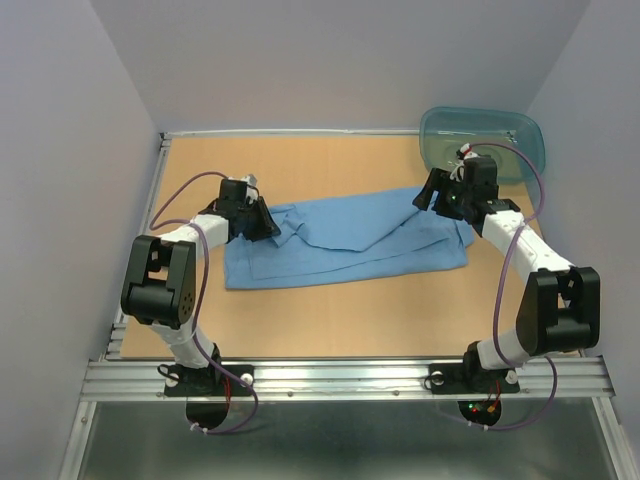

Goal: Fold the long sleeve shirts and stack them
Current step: Fold the shirt

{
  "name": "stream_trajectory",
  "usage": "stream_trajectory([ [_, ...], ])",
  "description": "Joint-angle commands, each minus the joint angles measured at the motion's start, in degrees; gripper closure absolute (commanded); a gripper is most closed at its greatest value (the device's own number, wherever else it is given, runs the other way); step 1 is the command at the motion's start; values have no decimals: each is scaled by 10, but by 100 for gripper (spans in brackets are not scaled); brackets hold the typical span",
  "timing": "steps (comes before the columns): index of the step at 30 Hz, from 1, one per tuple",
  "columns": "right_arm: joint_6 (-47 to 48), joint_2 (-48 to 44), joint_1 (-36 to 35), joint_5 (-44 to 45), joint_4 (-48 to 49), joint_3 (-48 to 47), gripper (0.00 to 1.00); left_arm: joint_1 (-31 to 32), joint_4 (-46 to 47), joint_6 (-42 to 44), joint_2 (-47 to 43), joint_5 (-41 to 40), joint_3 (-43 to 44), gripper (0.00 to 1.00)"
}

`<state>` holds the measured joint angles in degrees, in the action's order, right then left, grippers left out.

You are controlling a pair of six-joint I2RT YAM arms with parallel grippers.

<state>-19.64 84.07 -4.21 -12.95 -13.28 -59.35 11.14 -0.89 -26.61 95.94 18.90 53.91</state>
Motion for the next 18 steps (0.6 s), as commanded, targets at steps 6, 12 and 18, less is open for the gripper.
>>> stream_trajectory([
  [6,9,-26,-5,-4,12,8,24,0,-68,16,-44,35,54,95],
  [12,8,-32,-5,-4,12,12,23,-2,-214,62,-58,66,121,99],
  [18,9,-39,-5,0,12,19,24,-5,-286,78,-66,133,135,99],
])
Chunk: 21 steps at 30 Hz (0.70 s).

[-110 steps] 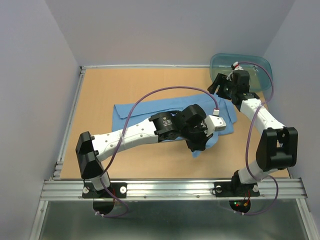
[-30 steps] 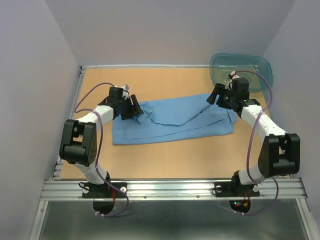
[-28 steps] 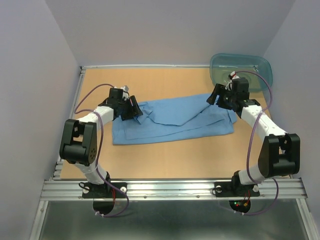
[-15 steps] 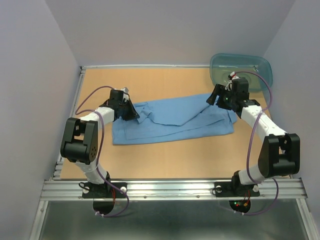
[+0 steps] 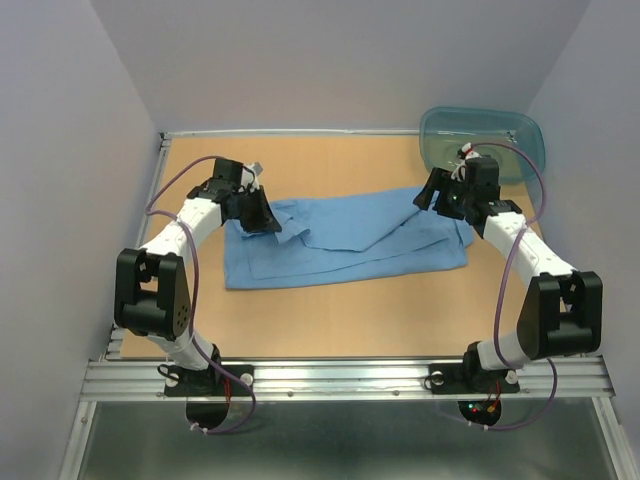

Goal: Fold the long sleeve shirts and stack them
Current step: Fold the shirt

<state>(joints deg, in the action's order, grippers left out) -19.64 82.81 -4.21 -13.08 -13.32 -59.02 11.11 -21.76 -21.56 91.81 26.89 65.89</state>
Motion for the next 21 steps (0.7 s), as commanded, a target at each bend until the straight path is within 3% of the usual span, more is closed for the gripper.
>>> stream_trajectory([
  [1,10,-27,-5,4,13,16,24,-6,-92,31,-29,65,14,99],
  [8,6,-36,-5,15,12,27,24,-20,-124,39,-45,125,6,100],
  [16,1,-25,-5,15,12,17,24,-21,-130,14,-74,207,56,100],
  [21,0,-17,-5,15,13,13,24,-33,-104,6,-87,207,6,99],
])
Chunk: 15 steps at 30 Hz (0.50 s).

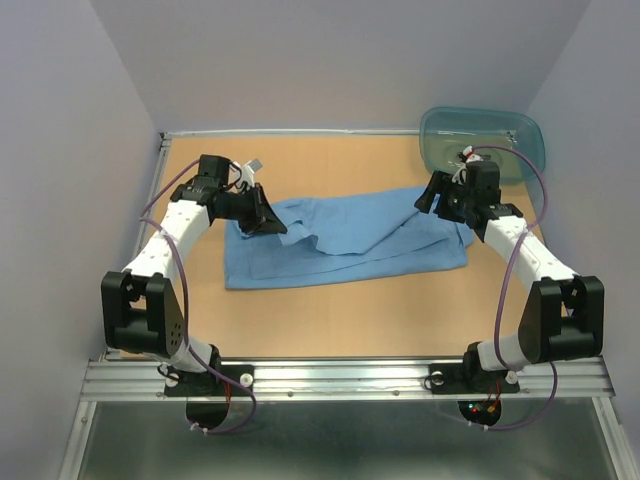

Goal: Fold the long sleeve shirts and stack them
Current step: Fold the shirt

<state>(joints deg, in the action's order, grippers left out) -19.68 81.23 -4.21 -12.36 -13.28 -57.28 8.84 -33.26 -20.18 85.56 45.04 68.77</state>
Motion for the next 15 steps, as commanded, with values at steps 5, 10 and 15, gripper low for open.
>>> stream_trajectory([
  [5,0,6,-5,1,12,-7,24,-26,26,11,0,-70,-78,98],
  [10,3,9,-5,-2,12,-6,24,-31,54,7,26,-236,-89,77],
  [15,5,12,-5,-4,11,-6,24,-31,66,6,36,-291,-85,51],
])
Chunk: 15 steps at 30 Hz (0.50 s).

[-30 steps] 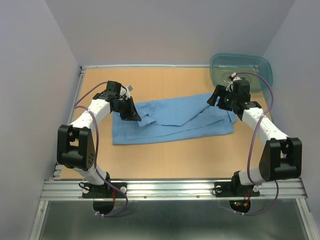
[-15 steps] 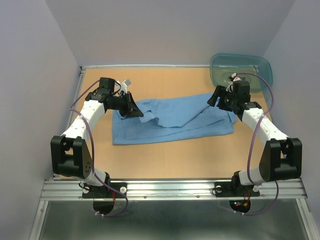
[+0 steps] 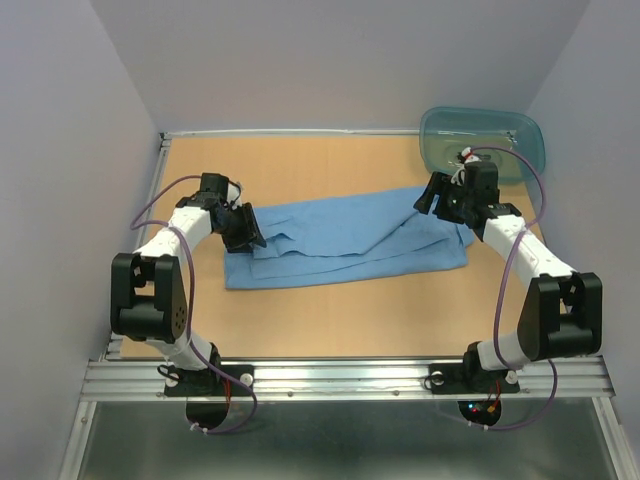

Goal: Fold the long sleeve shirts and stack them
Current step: Fold the shirt

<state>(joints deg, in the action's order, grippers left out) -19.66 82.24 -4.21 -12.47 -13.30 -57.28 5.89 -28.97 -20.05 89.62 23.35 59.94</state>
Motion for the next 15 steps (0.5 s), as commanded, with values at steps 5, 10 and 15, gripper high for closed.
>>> stream_trajectory([
  [5,2,4,-7,-11,13,-18,24,-2,21,11,-6,-123,3,23],
  [10,-13,19,-33,-27,13,-39,24,2,31,5,-66,-158,20,25],
  [15,-68,58,-109,-49,53,-60,24,45,101,-8,-130,-170,10,27],
])
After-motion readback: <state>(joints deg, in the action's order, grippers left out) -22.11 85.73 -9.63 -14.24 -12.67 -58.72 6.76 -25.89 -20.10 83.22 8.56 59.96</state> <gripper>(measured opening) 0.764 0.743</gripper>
